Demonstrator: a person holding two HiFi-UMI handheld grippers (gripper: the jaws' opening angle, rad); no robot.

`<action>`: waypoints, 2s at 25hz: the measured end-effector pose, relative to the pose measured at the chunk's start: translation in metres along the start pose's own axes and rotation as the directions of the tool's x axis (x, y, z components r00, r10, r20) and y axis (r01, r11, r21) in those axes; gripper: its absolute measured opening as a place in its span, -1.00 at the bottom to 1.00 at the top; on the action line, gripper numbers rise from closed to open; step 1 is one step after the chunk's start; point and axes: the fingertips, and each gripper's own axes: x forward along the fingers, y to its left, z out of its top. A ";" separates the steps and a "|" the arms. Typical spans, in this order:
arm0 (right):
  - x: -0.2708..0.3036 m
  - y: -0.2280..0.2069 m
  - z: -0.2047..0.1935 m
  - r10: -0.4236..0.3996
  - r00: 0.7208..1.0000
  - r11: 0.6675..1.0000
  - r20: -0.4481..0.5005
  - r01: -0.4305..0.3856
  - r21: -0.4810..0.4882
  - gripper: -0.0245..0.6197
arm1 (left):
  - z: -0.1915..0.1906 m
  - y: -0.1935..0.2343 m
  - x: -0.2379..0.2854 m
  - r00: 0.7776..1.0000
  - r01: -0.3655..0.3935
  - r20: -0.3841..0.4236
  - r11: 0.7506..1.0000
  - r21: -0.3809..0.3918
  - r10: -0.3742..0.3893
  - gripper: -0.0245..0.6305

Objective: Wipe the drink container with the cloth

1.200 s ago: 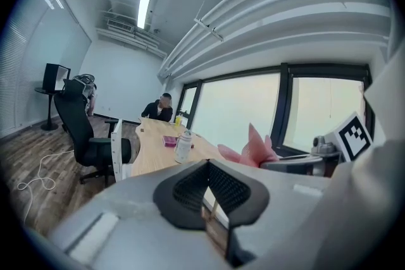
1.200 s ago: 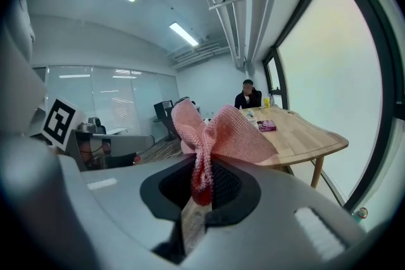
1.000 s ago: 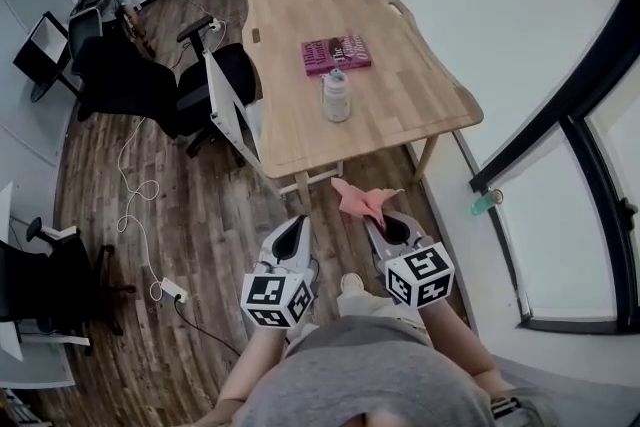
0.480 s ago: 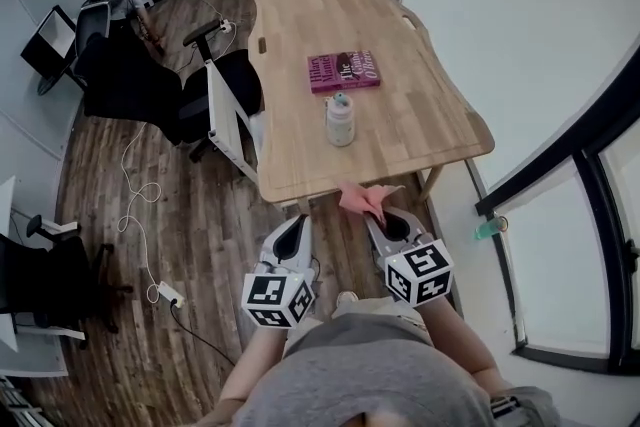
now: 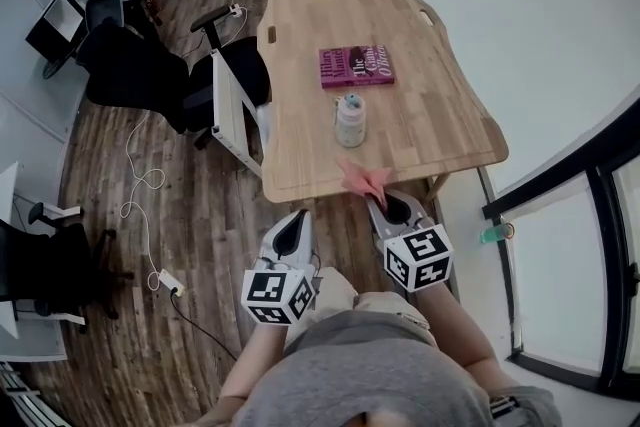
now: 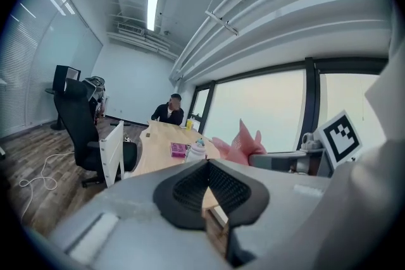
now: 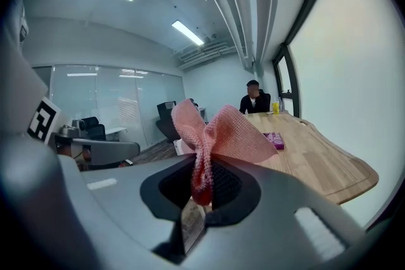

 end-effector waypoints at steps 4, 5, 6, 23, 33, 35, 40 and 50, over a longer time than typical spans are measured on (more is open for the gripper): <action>0.019 -0.008 0.004 -0.005 1.000 1.000 -0.003 0.005 -0.004 -0.84 | 0.000 0.012 0.009 1.000 -0.014 -0.009 1.000 -0.005 0.014 -0.92; 0.024 -0.011 0.006 -0.007 1.000 1.000 -0.003 0.007 -0.004 -0.84 | 0.001 0.015 0.012 1.000 -0.016 -0.010 1.000 -0.006 0.016 -0.92; 0.029 -0.014 0.007 -0.010 1.000 1.000 -0.002 0.010 -0.005 -0.84 | 0.001 0.018 0.015 1.000 -0.017 -0.011 1.000 -0.007 0.017 -0.92; 0.125 -0.063 0.014 -0.063 0.997 0.998 -0.051 0.064 0.000 -0.84 | 0.020 0.065 0.097 0.999 0.021 -0.047 1.000 -0.012 -0.021 -0.92; 0.164 -0.081 0.004 -0.097 0.989 0.995 -0.108 0.100 0.023 -0.84 | 0.033 0.089 0.133 0.997 0.029 -0.067 0.999 -0.023 -0.030 -0.92; 0.170 -0.084 0.001 -0.100 0.988 0.994 -0.120 0.104 0.027 -0.84 | 0.033 0.093 0.137 0.997 0.027 -0.072 0.999 -0.028 -0.029 -0.92; 0.179 -0.091 -0.009 -0.117 0.982 0.991 -0.146 0.126 0.051 -0.84 | 0.031 0.098 0.145 0.996 0.027 -0.085 0.999 -0.035 -0.030 -0.92; 0.191 -0.100 -0.028 -0.110 0.976 0.987 -0.187 0.129 0.097 -0.84 | 0.038 0.100 0.167 0.995 0.036 -0.088 0.999 -0.034 -0.039 -0.92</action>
